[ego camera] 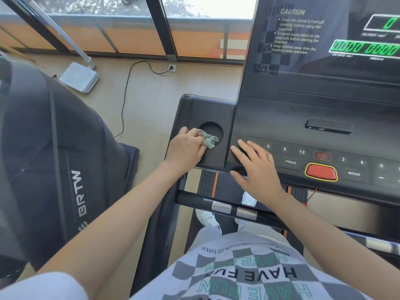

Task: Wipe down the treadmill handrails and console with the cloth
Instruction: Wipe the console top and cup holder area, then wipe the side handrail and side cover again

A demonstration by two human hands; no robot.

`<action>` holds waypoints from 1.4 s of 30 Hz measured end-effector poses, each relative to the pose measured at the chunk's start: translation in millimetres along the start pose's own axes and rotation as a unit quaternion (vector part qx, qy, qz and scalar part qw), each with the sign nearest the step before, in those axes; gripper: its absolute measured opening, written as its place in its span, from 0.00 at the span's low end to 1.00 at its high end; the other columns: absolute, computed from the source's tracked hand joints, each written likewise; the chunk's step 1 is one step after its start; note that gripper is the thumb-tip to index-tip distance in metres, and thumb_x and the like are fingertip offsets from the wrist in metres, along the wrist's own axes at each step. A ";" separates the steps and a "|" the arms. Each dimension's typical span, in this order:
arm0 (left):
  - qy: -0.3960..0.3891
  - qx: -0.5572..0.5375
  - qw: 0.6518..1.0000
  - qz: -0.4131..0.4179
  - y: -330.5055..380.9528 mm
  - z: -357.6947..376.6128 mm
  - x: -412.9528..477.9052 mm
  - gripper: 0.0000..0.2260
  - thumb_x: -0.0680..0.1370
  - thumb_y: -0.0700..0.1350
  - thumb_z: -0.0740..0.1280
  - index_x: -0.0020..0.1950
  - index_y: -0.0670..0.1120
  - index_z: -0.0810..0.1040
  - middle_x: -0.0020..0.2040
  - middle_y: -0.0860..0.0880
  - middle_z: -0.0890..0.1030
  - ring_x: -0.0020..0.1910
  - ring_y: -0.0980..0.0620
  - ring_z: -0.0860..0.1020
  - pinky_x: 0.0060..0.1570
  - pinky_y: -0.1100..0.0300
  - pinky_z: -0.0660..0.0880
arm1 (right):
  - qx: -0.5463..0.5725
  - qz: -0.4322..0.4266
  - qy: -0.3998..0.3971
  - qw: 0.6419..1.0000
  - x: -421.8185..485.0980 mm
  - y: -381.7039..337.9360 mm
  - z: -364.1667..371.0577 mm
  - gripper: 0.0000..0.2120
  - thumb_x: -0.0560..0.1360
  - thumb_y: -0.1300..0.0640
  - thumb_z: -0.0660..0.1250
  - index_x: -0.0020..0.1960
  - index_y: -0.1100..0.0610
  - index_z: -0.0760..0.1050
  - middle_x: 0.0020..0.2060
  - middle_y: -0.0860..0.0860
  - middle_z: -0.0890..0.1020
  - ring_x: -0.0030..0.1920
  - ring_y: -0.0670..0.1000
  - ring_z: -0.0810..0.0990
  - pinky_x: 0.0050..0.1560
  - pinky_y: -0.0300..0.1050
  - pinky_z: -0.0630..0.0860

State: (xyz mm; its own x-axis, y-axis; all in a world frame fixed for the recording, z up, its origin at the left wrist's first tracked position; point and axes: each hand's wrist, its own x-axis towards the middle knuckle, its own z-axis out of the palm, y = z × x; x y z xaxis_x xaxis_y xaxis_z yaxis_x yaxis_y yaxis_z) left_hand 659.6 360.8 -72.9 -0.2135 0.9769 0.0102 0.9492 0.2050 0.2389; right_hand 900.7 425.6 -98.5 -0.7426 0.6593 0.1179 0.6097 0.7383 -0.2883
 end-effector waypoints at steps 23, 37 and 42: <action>0.115 -0.108 0.986 0.052 42.4 33.6 -52.3 0.08 0.79 0.49 0.69 0.49 0.48 0.87 0.54 0.50 0.83 0.53 0.43 0.77 0.45 0.50 0.77 | 0.008 -0.002 0.022 1.000 -7.4 0.3 2.0 0.30 0.74 0.50 0.73 0.73 0.56 0.71 0.73 0.55 0.72 0.73 0.59 0.68 0.70 0.57 0.66; 0.113 -0.123 0.972 -0.165 -17.0 7.0 -78.2 0.14 0.78 0.41 0.70 0.63 0.46 0.83 0.65 0.47 0.81 0.61 0.42 0.77 0.55 0.48 0.79 | -0.003 0.018 0.010 1.000 -10.0 -2.4 -0.1 0.29 0.74 0.50 0.73 0.72 0.55 0.72 0.73 0.54 0.72 0.71 0.58 0.67 0.68 0.57 0.68; 0.037 -0.197 0.958 -0.206 -26.5 7.2 -44.4 0.20 0.81 0.51 0.67 0.74 0.56 0.75 0.79 0.52 0.68 0.73 0.45 0.71 0.65 0.49 0.74 | -0.013 0.017 0.011 1.000 -7.3 -6.7 -1.1 0.28 0.71 0.53 0.75 0.69 0.57 0.74 0.71 0.56 0.74 0.69 0.60 0.69 0.67 0.58 0.67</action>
State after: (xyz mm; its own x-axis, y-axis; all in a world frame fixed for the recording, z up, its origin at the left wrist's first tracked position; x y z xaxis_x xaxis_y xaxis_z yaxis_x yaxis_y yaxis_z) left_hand 645.6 312.4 -86.7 -0.5812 0.8077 -0.0987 0.6223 0.5194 0.5857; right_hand 902.3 416.0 -96.5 -0.7150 0.6873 0.1283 0.6421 0.7181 -0.2684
